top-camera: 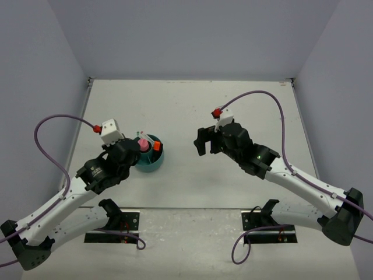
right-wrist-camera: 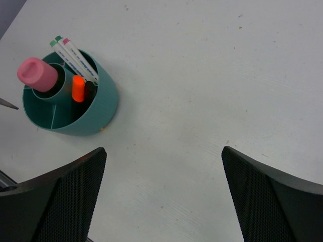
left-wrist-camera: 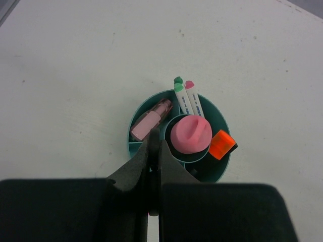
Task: Sort the stationery into containers
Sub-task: Place the scissors in the storage box, then reset both arms
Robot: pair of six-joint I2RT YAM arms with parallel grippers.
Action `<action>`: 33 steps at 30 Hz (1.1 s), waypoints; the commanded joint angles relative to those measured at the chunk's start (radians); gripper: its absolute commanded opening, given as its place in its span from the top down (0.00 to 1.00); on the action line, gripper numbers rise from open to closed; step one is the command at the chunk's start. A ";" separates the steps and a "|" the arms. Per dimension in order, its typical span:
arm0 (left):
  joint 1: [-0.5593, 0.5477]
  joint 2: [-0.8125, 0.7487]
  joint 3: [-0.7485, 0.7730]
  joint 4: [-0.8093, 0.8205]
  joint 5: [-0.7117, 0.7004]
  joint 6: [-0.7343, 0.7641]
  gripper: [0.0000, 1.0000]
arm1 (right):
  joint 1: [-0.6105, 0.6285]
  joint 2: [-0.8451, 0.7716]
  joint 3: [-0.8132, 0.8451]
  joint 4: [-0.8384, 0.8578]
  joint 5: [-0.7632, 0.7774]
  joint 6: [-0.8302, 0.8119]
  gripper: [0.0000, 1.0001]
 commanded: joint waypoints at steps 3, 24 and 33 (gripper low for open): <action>0.002 -0.011 -0.116 0.220 -0.081 -0.092 1.00 | -0.001 -0.041 -0.055 0.056 -0.042 0.000 0.01; 0.001 -0.074 -0.170 0.290 0.012 -0.099 0.15 | -0.003 -0.123 -0.129 0.099 -0.001 0.003 0.01; 0.002 0.025 0.120 0.126 -0.031 0.214 0.00 | -0.001 -0.367 -0.109 -0.037 0.272 -0.011 0.01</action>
